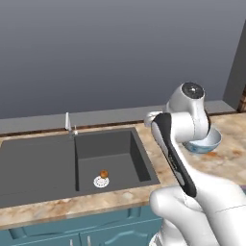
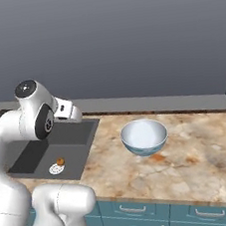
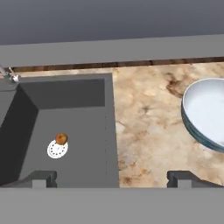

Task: Pick the tangerines from the cabinet and place them in one bowl. Pick the apple from the sink and place it in the other bowl.

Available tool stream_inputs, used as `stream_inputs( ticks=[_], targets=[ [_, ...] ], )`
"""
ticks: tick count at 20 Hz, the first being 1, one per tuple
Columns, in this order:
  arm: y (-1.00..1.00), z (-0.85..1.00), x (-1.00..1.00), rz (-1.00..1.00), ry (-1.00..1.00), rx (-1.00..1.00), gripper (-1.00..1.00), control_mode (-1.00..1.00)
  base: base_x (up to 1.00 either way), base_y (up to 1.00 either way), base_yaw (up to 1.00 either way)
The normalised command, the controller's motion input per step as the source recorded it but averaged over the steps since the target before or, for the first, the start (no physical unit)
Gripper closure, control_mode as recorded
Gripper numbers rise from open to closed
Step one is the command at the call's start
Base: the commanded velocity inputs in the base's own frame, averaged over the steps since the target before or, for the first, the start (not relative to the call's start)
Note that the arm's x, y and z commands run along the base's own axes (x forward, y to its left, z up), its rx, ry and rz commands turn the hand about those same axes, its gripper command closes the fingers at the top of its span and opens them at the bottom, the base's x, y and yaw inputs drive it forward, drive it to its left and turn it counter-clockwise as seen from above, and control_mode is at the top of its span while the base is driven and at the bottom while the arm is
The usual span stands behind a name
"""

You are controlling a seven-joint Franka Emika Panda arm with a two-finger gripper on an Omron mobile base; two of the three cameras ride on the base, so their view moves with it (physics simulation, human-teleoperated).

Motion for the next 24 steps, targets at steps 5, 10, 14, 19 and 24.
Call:
stream_inputs(
  ticks=[5, 10, 14, 19, 24],
  targets=[
    [0.31, -0.31, 0.0, 0.03, 0.28, 0.0, -1.0, -1.0, 0.0, 0.0, 0.0],
    [0.34, -0.43, 0.0, 0.01, 0.24, 0.0, -1.0, -1.0, 0.0, 0.0, 0.0],
    [0.22, -0.55, 0.01, 0.02, 0.19, 0.0, -1.0, -1.0, 0.0, 0.0, 0.0],
    [0.16, -0.48, 0.06, 0.02, 0.13, 0.0, -1.0, -1.0, 0.0, 0.0, 0.0],
    [0.11, -0.4, 0.08, 0.01, 0.06, 0.0, -1.0, -1.0, 0.0, 0.0, 0.0]
  ],
)
